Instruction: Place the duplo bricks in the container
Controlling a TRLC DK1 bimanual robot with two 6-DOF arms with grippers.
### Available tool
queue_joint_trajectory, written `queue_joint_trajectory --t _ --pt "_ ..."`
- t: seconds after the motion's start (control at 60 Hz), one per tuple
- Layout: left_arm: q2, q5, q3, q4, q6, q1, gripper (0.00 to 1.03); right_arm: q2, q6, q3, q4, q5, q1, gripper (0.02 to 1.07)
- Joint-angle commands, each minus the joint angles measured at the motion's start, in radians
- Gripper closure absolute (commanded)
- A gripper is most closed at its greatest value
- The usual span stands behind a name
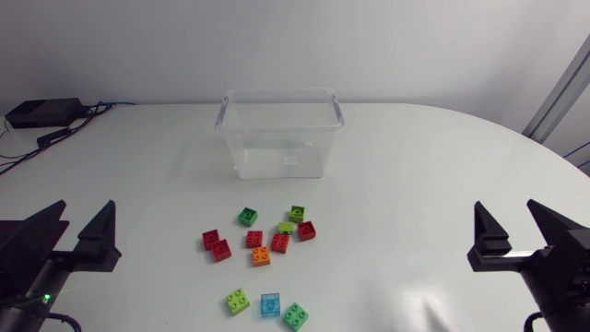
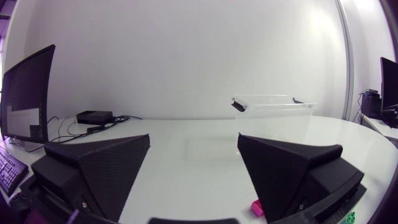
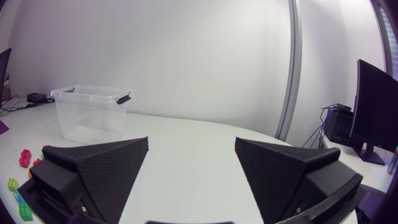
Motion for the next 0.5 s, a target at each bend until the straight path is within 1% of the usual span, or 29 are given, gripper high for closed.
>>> queue_joint_trajectory --t 0.0,0.383,0.433,0.483 --pt "-0.014 -0.003 -0.006 -0.015 -0.006 -0.012 0.04 -0.001 0.019 -0.019 -0.01 -0.005 -0.001 0.06" --pt "-0.016 -0.003 -0.006 -0.015 -0.009 -0.018 0.05 -0.009 0.016 -0.019 -0.009 -0.005 0.002 0.06" --pt "-0.016 -0.005 -0.004 -0.015 -0.008 -0.018 0.05 -0.011 0.016 -0.019 -0.006 -0.005 0.01 0.07" --pt "-0.014 -0.005 0.005 -0.016 -0.005 -0.019 0.08 -0.011 0.016 -0.013 -0.003 -0.005 0.021 0.07"
